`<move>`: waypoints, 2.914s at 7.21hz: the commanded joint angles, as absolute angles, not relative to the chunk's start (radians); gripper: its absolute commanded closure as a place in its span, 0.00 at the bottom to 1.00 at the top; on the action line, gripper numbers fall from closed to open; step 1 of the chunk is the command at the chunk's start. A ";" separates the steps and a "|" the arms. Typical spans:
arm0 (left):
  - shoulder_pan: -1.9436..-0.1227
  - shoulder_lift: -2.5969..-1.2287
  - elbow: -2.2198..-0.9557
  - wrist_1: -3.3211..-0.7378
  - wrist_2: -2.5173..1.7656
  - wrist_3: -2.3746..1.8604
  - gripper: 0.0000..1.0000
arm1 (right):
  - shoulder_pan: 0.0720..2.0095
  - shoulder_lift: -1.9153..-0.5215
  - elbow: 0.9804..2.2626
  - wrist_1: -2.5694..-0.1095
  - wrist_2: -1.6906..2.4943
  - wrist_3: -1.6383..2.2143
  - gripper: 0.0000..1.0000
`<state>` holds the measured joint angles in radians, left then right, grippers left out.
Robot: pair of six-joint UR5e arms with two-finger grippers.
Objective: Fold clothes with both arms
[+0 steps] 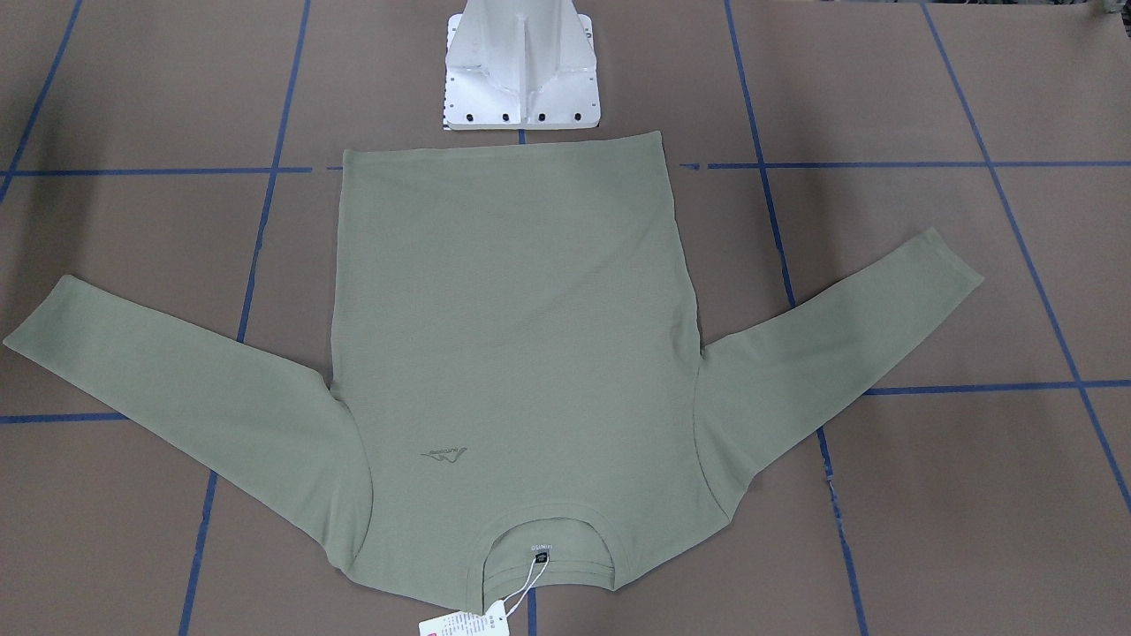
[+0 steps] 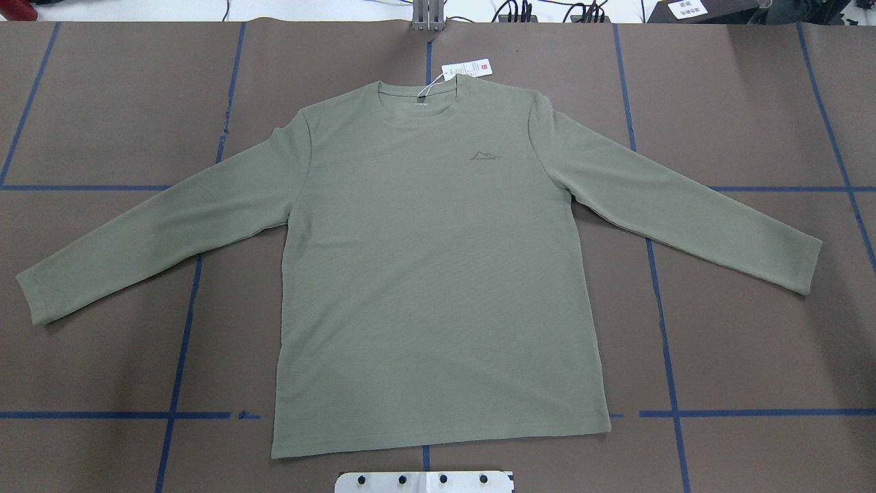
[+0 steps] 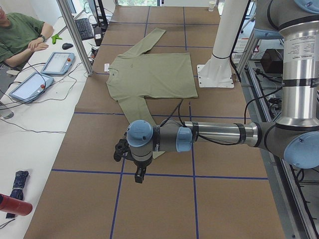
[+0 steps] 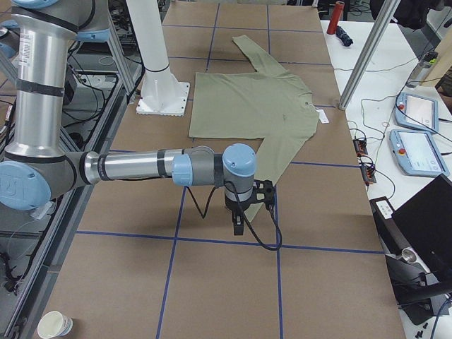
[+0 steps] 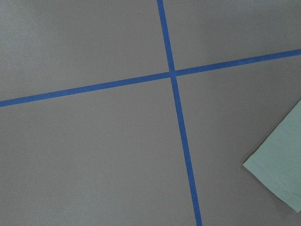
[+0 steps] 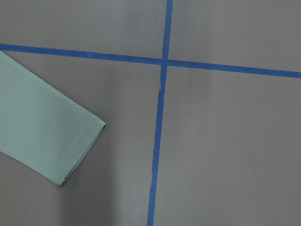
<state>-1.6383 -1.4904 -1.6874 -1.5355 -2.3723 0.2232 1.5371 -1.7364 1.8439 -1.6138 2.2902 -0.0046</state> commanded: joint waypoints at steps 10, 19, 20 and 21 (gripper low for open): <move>-1.638 -1.542 -1.585 -2.002 -2.428 0.213 0.00 | 1.381 -1.669 1.838 -1.355 2.368 0.240 0.00; -1.640 -1.542 -1.586 -2.002 -2.437 0.215 0.00 | 1.089 -1.669 1.353 -0.457 2.171 0.871 0.12; -1.640 -1.542 -1.588 -2.002 -2.437 0.215 0.00 | 1.088 -1.674 1.350 -0.459 2.169 0.871 0.12; -1.640 -1.542 -1.588 -2.002 -2.441 0.215 0.00 | 1.088 -1.674 1.341 -0.459 2.166 0.871 0.12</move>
